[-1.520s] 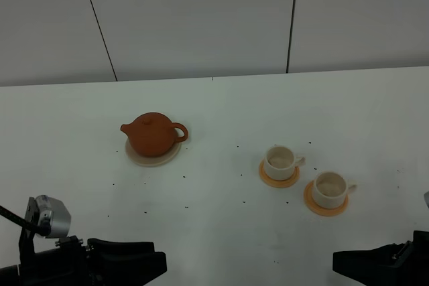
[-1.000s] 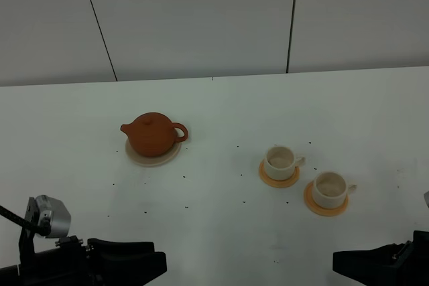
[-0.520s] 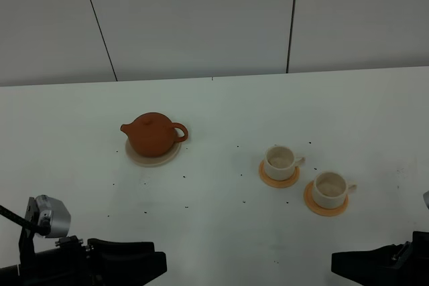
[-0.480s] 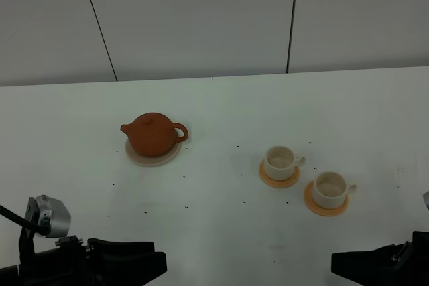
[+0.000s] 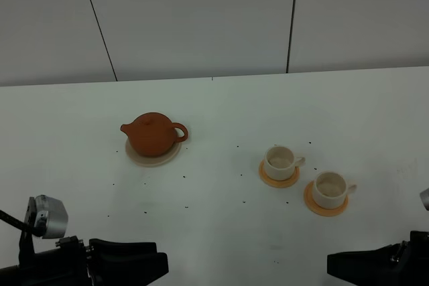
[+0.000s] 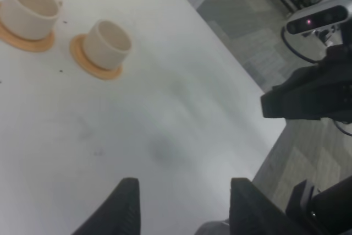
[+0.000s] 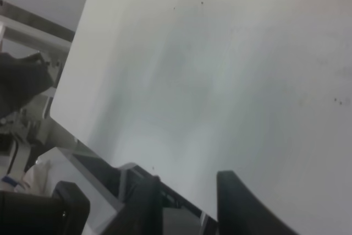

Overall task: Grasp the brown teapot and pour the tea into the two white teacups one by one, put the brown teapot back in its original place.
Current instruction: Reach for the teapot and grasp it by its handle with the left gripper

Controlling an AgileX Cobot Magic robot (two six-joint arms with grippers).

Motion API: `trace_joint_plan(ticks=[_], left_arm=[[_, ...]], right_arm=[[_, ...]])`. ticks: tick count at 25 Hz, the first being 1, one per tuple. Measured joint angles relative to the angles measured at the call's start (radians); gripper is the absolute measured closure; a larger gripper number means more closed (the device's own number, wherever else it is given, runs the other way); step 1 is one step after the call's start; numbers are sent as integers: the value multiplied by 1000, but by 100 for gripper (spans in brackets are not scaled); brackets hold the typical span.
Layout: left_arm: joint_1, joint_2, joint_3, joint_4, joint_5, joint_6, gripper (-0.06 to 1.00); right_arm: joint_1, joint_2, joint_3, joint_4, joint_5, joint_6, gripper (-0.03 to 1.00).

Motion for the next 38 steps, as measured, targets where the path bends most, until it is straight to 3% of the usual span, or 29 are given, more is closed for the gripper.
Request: trace_joint_plan(ticks=[4,7,12,18,22,27,30,38], left_arm=[[0,0,0,0,10,0,50],[0,0,0,0,12,0,50],[0,0,0,0,36,0,50],[0,0,0,0,46,1,50],[0,0,0,0,47,1,50],[0,0,0,0,48,2,50],[0,0,0,0,48,2,50],[0,0,0,0,48,2,50]], right_arm=[[0,0,-85,-44,-2,45,73],[0,0,-168,-167,0,169,73],[0,-32,-309,-521,12,496,73],[0,-209,-367,-917,102,909,73],[0,-390,-367,-1146,159,1120,73],[0,-592,-364,-1402,257,1298,73],[0,-718,-326,-1444,259,1319,73],[0,-1015,-218,-1434,220,1275,73]])
